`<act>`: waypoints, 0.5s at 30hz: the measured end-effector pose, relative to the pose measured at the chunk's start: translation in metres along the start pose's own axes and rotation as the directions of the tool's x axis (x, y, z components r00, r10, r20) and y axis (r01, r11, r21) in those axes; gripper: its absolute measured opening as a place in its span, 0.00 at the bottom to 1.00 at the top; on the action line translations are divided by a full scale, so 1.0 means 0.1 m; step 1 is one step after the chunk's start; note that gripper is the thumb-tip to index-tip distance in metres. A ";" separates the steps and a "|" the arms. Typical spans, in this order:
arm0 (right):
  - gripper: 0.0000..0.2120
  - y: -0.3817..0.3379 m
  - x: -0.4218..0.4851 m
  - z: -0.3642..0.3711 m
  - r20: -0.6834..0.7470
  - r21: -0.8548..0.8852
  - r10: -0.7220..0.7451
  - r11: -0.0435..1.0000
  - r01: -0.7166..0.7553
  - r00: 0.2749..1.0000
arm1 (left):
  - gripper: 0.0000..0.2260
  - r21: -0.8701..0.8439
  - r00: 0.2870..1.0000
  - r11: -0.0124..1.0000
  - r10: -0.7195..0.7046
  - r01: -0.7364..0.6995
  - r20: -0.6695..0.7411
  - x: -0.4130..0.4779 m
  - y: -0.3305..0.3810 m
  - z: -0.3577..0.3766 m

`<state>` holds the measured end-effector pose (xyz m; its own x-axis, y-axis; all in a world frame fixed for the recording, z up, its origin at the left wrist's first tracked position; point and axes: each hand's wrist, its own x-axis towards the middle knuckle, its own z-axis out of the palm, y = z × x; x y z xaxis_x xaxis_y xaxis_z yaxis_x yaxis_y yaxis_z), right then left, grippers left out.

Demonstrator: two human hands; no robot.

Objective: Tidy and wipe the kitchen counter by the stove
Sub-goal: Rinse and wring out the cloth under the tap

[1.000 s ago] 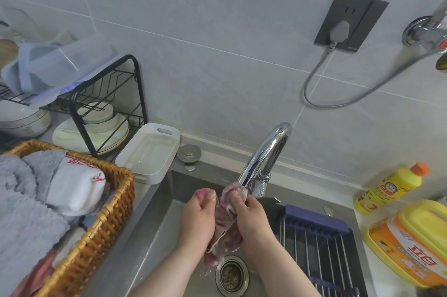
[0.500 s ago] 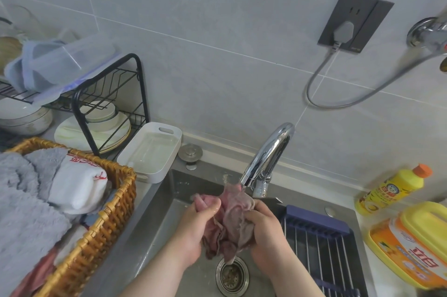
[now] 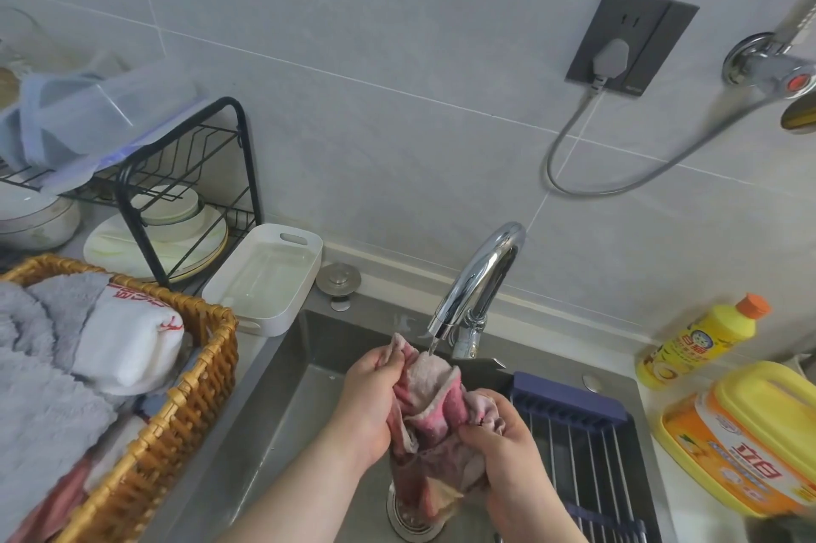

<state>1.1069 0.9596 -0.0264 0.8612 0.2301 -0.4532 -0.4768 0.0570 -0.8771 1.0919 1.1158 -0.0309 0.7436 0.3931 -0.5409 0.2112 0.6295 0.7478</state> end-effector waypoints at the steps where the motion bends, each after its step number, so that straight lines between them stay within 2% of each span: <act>1: 0.15 -0.01 -0.01 -0.01 -0.019 0.022 -0.007 1.000 0.008 1.000 | 0.07 0.028 1.000 1.000 0.009 -0.010 0.004 0.01 0.00 0.01; 4: 0.14 -0.02 -0.01 -0.06 -0.035 0.047 -0.013 0.999 0.015 0.999 | 0.11 0.094 1.000 0.995 0.012 -0.014 0.022 -0.01 -0.01 0.04; 7: 0.17 0.00 0.01 -0.14 -0.029 0.059 -0.015 0.998 0.017 0.999 | 0.03 0.155 0.998 0.987 0.054 -0.050 -0.022 -0.07 -0.02 0.13; 10: 0.16 -0.01 0.01 -0.12 -0.001 0.021 -0.047 0.999 0.047 0.999 | 0.18 0.178 0.991 0.983 0.069 -0.048 -0.114 -0.05 -0.01 0.15; 12: 0.18 -0.02 0.02 -0.10 0.006 -0.009 -0.055 0.998 0.055 0.998 | 0.22 0.184 0.990 0.983 0.023 0.003 -0.139 -0.01 0.00 0.11; 15: 0.18 -0.03 0.04 -0.10 -0.013 -0.031 -0.066 0.997 0.066 0.998 | 0.13 0.206 0.997 0.979 0.009 0.007 -0.076 0.02 -0.01 0.06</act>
<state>1.1133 0.9504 -0.0275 0.8932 0.2131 -0.3961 -0.4134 0.0421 -0.9096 1.0968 1.1120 -0.0297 0.6953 0.4484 -0.5617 0.3422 0.4807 0.8074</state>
